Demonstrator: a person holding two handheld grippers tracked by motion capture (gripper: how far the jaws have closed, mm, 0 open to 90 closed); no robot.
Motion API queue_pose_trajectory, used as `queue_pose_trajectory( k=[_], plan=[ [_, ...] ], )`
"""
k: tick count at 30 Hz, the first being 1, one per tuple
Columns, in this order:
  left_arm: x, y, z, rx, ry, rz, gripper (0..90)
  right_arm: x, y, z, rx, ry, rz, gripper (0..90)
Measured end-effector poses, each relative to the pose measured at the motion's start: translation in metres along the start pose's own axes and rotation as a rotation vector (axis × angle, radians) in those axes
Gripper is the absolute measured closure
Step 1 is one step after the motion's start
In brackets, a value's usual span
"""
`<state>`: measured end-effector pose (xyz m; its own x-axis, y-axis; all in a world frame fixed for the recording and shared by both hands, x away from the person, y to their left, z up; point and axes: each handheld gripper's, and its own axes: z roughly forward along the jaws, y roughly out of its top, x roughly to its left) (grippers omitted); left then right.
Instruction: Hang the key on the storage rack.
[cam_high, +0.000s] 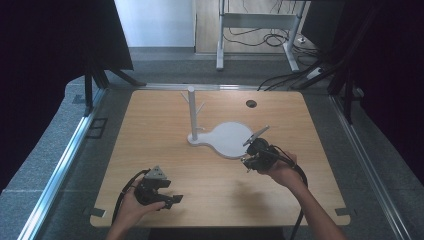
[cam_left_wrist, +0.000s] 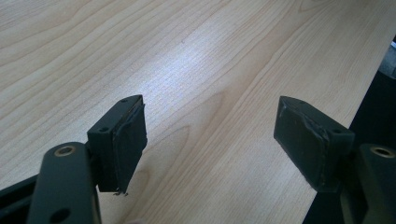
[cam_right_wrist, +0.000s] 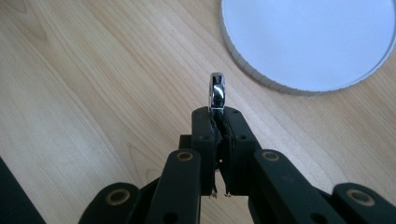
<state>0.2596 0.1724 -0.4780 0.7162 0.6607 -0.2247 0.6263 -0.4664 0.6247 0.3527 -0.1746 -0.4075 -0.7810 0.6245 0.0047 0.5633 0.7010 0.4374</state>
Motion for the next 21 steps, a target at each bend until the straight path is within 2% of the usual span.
queue_pose_trajectory(
  k=[21],
  plan=[
    [0.000,0.000,0.000,0.003,0.000,0.003,25.9,-0.014,0.031,-0.001,-0.032,-0.005,0.018,84.6]
  ],
)
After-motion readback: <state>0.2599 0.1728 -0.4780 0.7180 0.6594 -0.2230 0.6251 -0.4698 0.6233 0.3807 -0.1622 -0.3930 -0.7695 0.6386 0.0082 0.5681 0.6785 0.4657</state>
